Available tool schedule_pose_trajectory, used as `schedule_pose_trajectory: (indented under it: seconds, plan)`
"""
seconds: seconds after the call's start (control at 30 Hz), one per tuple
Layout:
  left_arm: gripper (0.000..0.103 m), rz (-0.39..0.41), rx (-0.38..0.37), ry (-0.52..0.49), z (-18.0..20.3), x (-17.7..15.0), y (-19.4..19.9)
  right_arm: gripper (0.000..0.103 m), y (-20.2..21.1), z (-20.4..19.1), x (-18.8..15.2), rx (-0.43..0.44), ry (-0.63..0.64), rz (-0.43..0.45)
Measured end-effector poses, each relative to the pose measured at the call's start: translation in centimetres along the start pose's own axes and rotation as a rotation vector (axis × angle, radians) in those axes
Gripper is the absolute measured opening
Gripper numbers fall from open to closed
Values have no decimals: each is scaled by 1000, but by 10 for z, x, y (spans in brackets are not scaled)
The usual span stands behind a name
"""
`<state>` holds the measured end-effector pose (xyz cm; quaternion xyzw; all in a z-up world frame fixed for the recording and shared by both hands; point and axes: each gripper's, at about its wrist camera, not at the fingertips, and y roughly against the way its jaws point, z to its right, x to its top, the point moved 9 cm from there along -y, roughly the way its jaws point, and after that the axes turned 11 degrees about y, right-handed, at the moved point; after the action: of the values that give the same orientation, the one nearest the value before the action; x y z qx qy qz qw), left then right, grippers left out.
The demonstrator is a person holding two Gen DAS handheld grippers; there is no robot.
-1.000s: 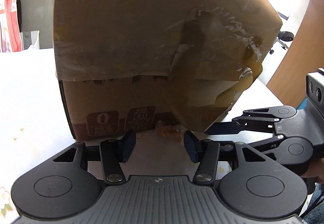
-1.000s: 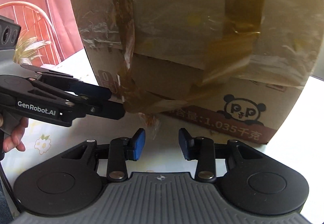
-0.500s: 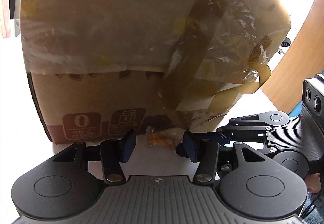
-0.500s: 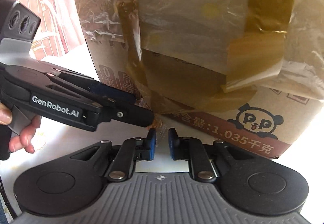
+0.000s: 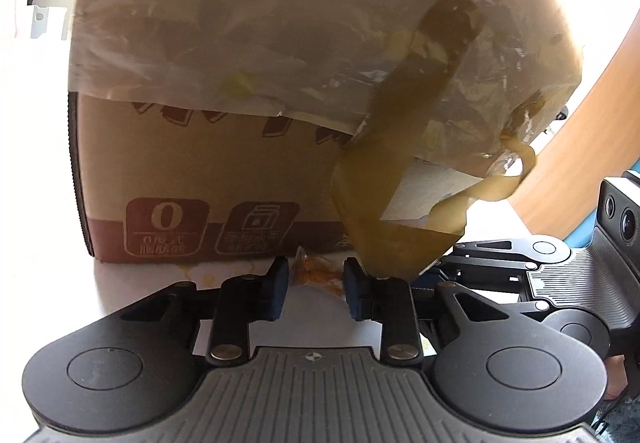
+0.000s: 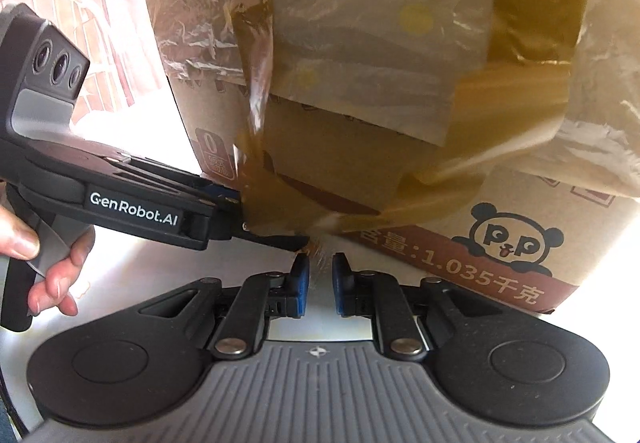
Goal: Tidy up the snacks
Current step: 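Lower both tools to the small orange packet at the box base, then pinch the small orange packet with the left tool and drop it into the box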
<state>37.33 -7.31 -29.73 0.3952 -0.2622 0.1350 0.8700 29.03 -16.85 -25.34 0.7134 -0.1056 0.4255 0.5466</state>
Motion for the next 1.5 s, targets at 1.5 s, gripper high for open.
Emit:
schedule_pose_trajectory:
  seconds: [1.5]
  plan:
    - [32, 306, -81, -325, 177, 108, 106, 14, 178, 25, 141, -237, 113, 386]
